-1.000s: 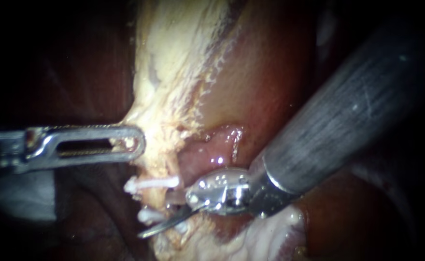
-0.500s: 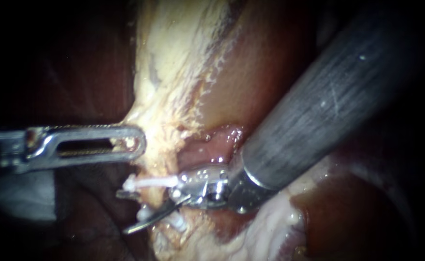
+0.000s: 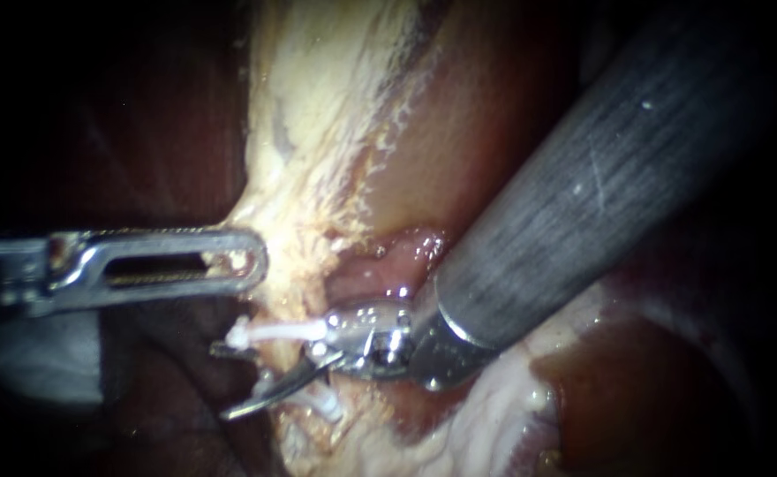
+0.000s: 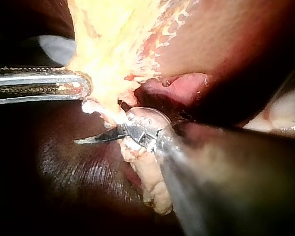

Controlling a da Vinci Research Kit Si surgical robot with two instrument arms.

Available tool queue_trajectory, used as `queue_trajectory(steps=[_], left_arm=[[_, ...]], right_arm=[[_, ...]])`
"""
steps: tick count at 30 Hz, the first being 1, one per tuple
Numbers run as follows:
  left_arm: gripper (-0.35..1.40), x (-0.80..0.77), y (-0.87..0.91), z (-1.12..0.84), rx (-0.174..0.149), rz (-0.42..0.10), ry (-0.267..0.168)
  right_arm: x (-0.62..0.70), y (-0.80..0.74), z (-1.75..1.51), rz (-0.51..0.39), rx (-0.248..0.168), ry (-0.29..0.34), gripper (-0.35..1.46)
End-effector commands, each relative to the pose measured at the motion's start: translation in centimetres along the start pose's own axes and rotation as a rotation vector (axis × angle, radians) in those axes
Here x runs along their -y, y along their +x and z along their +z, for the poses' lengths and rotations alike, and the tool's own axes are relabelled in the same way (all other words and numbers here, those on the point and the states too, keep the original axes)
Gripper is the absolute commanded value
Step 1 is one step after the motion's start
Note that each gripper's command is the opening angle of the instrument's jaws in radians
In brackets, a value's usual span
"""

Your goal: Go to the cutting position left tube

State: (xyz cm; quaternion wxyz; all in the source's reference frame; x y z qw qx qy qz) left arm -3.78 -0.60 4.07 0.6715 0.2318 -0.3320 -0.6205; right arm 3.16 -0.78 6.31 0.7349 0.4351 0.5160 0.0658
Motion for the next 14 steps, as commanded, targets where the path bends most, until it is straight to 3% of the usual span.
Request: queue_trajectory(steps=[1, 14], left_arm=[[-0.35, 0.0, 0.0, 0.0, 0.0, 0.0, 0.0], [-0.35, 0.0, 0.0, 0.0, 0.0, 0.0, -0.001]], right_arm=[[0.0, 0.0, 0.0, 0.0, 0.0, 0.0, 1.31], [0.0, -0.01, 0.01, -0.001, 0.001, 0.001, 1.31]])
